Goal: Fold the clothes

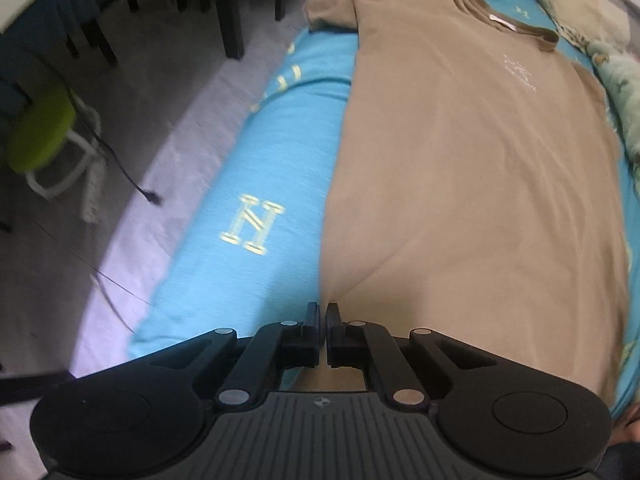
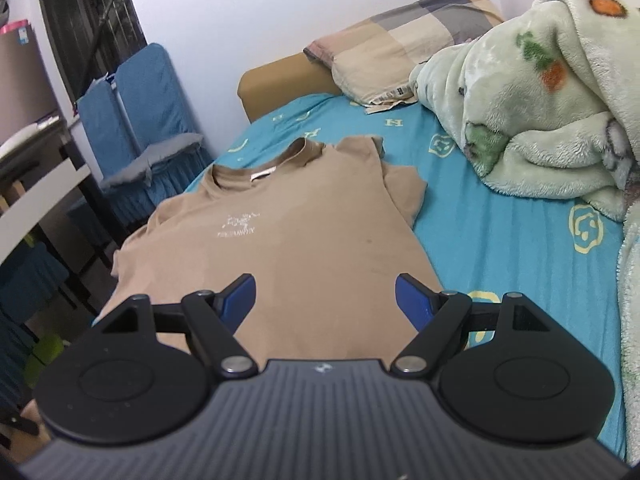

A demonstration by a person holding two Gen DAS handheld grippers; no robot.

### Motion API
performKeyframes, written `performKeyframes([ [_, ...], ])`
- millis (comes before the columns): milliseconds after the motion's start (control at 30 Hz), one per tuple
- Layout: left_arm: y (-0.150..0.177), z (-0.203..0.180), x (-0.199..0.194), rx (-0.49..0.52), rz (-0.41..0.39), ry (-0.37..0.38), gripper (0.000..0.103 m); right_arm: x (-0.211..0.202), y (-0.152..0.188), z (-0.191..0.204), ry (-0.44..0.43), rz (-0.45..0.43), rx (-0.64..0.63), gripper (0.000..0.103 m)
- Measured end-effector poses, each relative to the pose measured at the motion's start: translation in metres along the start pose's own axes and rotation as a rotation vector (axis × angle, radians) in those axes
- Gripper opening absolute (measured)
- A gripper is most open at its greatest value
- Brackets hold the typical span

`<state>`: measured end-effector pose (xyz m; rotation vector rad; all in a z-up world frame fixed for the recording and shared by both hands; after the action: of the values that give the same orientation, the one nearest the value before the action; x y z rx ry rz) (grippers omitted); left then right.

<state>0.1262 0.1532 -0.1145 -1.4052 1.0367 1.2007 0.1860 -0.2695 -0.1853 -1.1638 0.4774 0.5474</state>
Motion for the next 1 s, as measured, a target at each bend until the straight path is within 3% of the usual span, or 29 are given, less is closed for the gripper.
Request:
performKeyframes([
  [133,0.001,-0.007,-0.023,0.023,-0.088,0.029,0.017,0.0,-0.004,-0.001,-0.018,-0.003,0.009,0.08],
  [200,-0.001,-0.014,-0.035,0.041,-0.156,0.046,0.032,-0.001,-0.006,0.0,-0.027,-0.009,0.009,0.08],
  [233,-0.003,-0.019,-0.041,0.053,-0.193,0.05,0.047,-0.001,-0.006,0.0,-0.031,-0.012,0.009,0.08],
  [300,-0.009,-0.031,-0.052,0.072,-0.271,0.053,0.066,-0.002,-0.007,0.0,-0.034,-0.019,0.014,0.08],
  [400,-0.016,-0.06,-0.073,0.115,-0.403,0.068,0.084,-0.003,-0.009,-0.001,-0.037,-0.027,0.024,0.08],
  [567,-0.016,-0.123,-0.099,0.122,-0.553,0.153,0.099,-0.005,-0.014,-0.003,-0.02,-0.046,0.018,0.08],
  [667,-0.015,-0.162,-0.102,0.162,-0.648,0.172,0.101,-0.005,-0.016,-0.005,-0.024,-0.047,0.019,0.08],
  [767,-0.011,-0.192,-0.088,0.192,-0.689,0.187,0.102,-0.004,-0.018,-0.008,-0.029,-0.044,0.032,0.08],
  [867,-0.01,-0.196,-0.057,0.188,-0.705,0.179,0.102,-0.003,-0.02,-0.011,-0.034,-0.043,0.052,0.077],
  [967,-0.01,-0.183,-0.03,0.172,-0.718,0.141,0.102,0.001,-0.023,-0.015,-0.031,-0.038,0.066,0.059],
  [1000,-0.01,-0.179,-0.026,0.159,-0.707,0.143,0.102,0.003,-0.024,-0.015,-0.026,-0.039,0.069,0.058],
])
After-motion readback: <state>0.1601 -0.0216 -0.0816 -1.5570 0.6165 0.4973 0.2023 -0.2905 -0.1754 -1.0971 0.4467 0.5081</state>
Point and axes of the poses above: each gripper's, at about its wrist camera, not at the fingertips, and x roughly the way its jaws point, z to its left, y to its underside, the point moved 5 cm from there along x, roughly the way its jaws point, and after that the axes turned 7 degrees about z, right-handed, at the moved point
